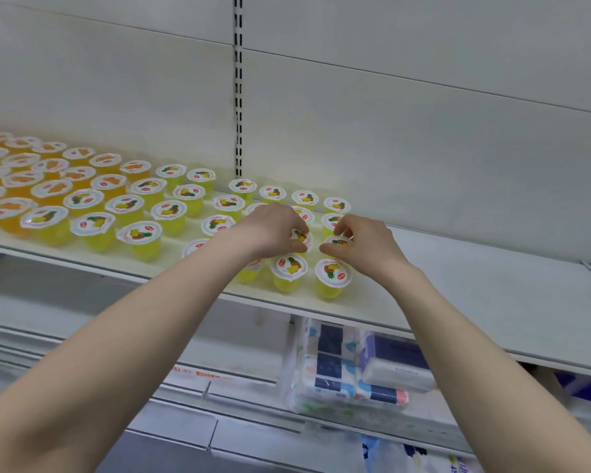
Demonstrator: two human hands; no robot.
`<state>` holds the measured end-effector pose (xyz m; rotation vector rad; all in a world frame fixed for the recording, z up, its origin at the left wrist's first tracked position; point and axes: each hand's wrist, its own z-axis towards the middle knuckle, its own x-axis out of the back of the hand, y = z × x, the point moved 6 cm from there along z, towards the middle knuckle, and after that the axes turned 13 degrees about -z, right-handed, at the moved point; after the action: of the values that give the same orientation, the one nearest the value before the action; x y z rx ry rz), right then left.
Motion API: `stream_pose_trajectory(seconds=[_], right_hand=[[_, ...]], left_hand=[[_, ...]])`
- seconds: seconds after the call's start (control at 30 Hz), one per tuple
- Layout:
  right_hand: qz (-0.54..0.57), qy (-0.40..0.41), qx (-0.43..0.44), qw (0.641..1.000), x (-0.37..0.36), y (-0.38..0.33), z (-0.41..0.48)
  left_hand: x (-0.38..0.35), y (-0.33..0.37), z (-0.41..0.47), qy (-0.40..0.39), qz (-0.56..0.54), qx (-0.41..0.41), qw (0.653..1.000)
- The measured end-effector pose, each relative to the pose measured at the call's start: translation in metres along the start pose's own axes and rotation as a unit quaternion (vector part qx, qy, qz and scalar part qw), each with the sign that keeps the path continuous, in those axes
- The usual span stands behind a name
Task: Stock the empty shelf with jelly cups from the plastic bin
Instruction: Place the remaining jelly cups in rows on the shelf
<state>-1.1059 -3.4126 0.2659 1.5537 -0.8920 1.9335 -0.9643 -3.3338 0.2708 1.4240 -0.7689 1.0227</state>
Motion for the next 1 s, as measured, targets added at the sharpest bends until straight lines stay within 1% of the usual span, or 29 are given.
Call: stream_pose_trajectory(seconds=[0.17,0.23,0.3,0.4,0.53,0.67,0.9,1.0], right_hand=[[0.007,0.054,0.007,0.999,0.014,0.006,-0.019],[0.017,0.073,0.004,0.997,0.019,0.003,-0.032],[0.027,0.085,-0.011,0.996,0.019,-0.001,-0.045],[0.025,0.077,-0.041,0.996,0.011,-0.007,-0.062],[-0.036,0.044,-0.044,0.997,-0.005,-0.018,-0.071],[-0.068,0.054,-0.066,0.994,-0.008,-0.019,-0.076],[-0.113,0.031,-0.072,0.991,-0.004,-0.022,-0.078],[-0.083,0.079,-0.058,0.992,0.004,-0.030,-0.076]], left_hand=[[0.007,-0.004,-0.017,0.059,-0.059,-0.047,0.995],[0.008,-0.003,-0.028,0.066,-0.074,-0.066,0.993],[0.006,-0.002,-0.038,0.057,-0.065,-0.082,0.993],[0.001,-0.002,-0.051,0.032,-0.039,-0.102,0.993],[-0.006,0.000,-0.058,0.015,0.005,-0.137,0.991],[-0.011,-0.001,-0.058,0.011,0.014,-0.141,0.990],[-0.008,-0.007,-0.064,0.040,0.028,-0.172,0.984],[0.006,-0.021,-0.072,0.076,-0.003,-0.167,0.983]])
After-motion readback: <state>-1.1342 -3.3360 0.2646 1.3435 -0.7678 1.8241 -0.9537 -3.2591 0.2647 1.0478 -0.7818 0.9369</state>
